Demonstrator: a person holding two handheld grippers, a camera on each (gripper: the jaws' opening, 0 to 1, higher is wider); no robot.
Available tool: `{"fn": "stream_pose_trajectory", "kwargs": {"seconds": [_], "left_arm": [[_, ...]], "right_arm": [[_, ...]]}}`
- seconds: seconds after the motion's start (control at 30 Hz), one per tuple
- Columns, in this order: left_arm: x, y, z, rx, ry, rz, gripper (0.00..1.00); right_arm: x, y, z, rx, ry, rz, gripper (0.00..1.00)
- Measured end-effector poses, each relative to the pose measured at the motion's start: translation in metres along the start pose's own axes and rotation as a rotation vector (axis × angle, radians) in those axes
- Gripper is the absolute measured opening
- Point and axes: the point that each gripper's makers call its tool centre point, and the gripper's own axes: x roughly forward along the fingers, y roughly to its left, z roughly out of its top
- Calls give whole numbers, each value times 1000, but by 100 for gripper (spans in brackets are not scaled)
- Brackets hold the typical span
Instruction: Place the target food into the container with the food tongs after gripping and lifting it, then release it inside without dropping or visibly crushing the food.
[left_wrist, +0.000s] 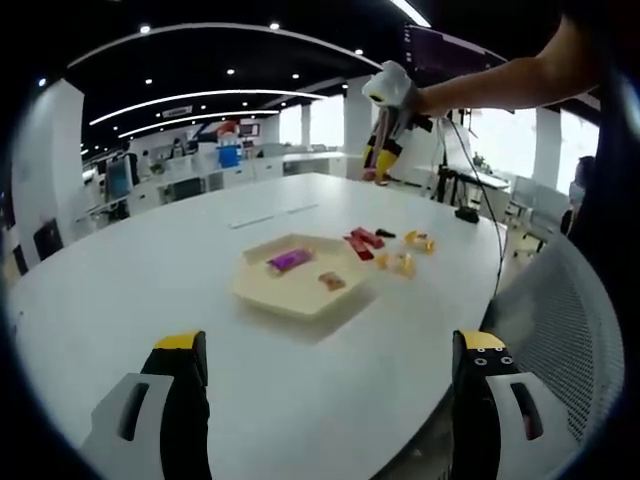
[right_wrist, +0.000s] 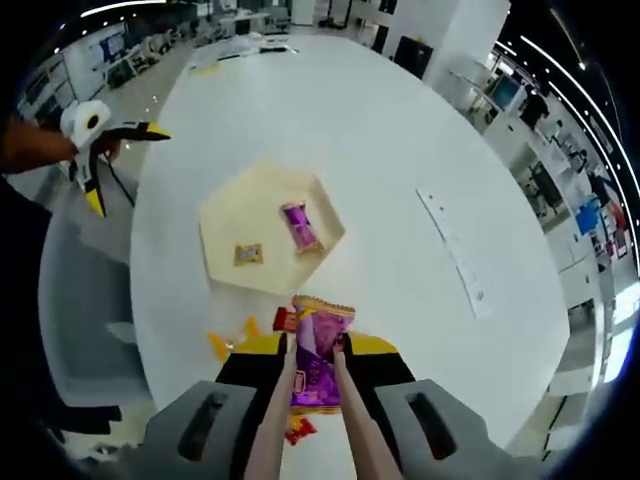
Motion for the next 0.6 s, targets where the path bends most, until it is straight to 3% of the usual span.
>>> {"fn": "stream_pose_trajectory", "kwargs": {"seconds": [0.6], "left_arm": [[-2, 1, 3, 1, -12, 7, 99]], "right_arm": [[0, 4, 6, 25, -7, 3, 21]]}}
